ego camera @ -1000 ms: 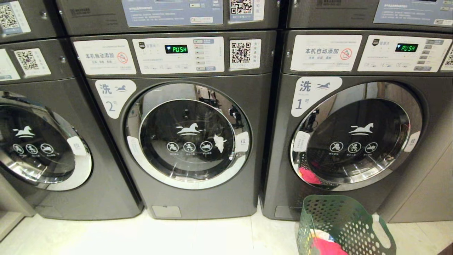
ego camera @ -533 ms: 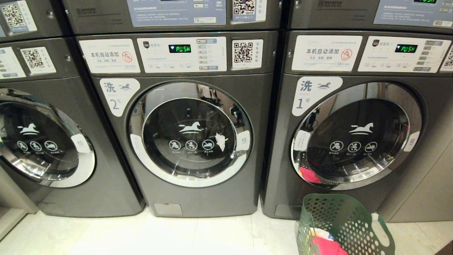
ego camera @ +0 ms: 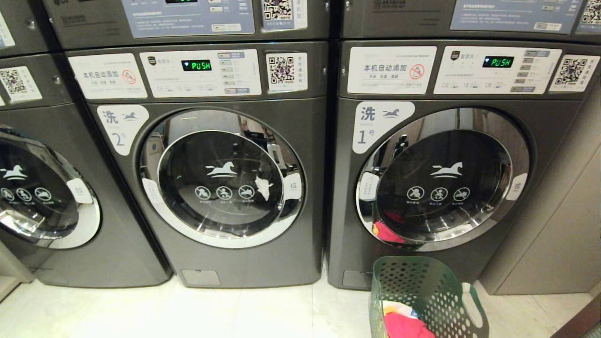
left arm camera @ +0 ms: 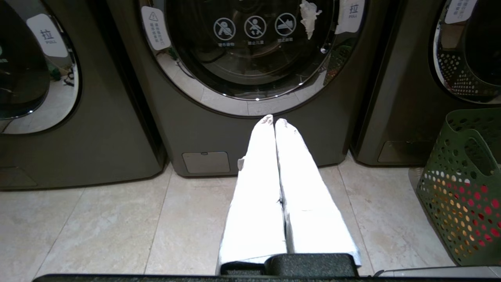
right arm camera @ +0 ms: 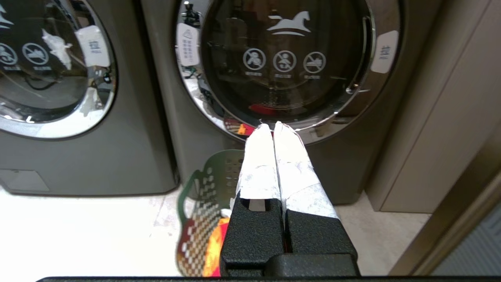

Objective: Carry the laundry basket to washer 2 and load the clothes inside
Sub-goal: Open the lid of the washing machine

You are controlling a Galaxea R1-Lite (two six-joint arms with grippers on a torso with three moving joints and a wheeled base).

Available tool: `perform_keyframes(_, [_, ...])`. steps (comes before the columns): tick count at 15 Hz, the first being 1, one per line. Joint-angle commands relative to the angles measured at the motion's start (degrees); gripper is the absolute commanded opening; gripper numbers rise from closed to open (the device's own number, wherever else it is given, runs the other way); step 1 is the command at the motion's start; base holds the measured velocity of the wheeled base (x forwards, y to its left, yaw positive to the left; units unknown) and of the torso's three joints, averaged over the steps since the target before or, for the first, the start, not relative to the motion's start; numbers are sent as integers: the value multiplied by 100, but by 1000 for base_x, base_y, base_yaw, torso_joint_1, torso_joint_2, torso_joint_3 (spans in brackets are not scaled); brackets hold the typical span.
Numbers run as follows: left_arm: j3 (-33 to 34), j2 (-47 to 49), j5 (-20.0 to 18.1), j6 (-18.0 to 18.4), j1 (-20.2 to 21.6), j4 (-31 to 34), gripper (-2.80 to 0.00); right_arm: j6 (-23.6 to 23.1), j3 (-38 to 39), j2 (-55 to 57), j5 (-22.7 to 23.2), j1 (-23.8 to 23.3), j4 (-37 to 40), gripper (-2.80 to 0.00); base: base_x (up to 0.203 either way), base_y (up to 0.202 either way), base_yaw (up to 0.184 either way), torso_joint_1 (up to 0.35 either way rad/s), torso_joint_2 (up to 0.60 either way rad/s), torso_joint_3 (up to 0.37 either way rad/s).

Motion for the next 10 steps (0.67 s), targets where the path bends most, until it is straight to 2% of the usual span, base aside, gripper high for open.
perform_keyframes(1, [0,0,2,5,0,-1,-280,-2,193,11,-12,2,-2,-280,0,-196,0,2,3,3])
perform_keyframes(10, [9,0,2,5,0,-27,-280,-44,194,11,-21,2,7,-280,0,-195,2,2,1,2])
